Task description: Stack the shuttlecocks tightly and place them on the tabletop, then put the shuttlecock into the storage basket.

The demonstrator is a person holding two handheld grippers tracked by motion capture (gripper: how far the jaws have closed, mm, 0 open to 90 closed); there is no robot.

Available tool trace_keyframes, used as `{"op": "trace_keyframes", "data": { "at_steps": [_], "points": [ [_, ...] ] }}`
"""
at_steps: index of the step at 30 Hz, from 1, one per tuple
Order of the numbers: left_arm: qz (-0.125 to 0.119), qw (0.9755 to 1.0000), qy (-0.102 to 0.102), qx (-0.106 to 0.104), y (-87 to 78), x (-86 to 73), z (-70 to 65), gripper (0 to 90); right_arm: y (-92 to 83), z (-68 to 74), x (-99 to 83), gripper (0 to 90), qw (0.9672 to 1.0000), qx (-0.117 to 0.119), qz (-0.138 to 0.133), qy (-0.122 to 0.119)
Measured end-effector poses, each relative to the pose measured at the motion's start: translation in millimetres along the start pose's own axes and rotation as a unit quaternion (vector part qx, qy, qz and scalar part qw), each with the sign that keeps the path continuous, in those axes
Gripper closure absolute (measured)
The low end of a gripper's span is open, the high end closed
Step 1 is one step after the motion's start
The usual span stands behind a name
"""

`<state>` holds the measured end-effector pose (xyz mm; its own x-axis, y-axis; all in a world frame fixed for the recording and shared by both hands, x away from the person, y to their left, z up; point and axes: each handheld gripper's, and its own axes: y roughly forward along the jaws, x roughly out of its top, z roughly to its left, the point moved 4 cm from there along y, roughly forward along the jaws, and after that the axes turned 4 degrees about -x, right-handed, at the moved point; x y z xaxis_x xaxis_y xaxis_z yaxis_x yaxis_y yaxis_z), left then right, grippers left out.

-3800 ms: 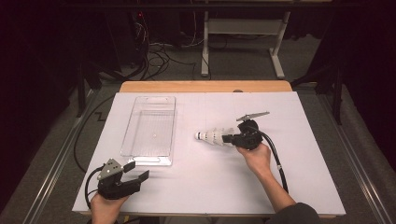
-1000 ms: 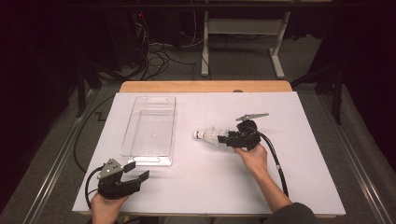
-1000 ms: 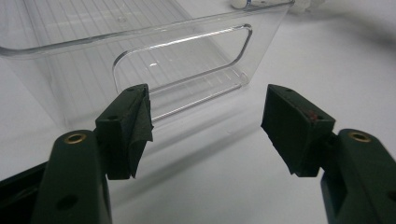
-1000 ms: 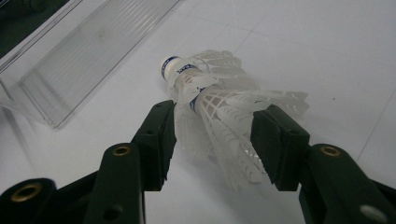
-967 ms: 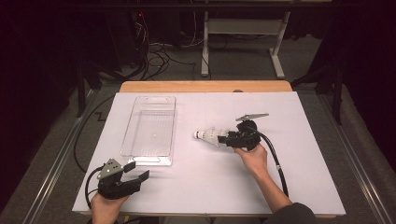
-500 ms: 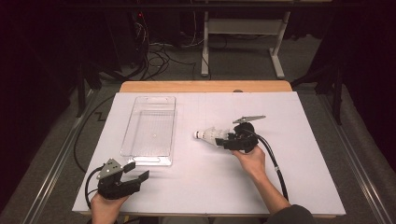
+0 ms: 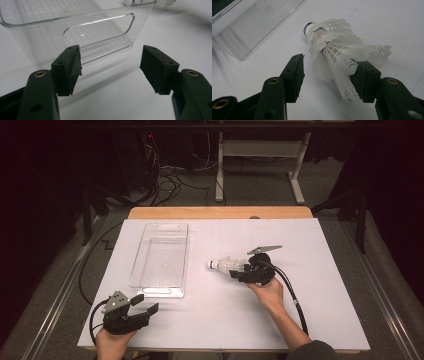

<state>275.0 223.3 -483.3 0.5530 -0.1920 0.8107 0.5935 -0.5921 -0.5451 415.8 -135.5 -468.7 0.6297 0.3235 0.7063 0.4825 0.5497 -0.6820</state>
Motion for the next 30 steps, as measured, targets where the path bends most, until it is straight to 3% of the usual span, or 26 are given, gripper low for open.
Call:
{"op": "trace_keyframes", "data": {
  "at_steps": [30],
  "points": [
    [0.005,1.0,0.006,0.001,0.9,0.2,-2.2,33.8,7.5,1.5,3.9,51.2,1.0,-0.001,-0.001,0.0]
  ]
}}
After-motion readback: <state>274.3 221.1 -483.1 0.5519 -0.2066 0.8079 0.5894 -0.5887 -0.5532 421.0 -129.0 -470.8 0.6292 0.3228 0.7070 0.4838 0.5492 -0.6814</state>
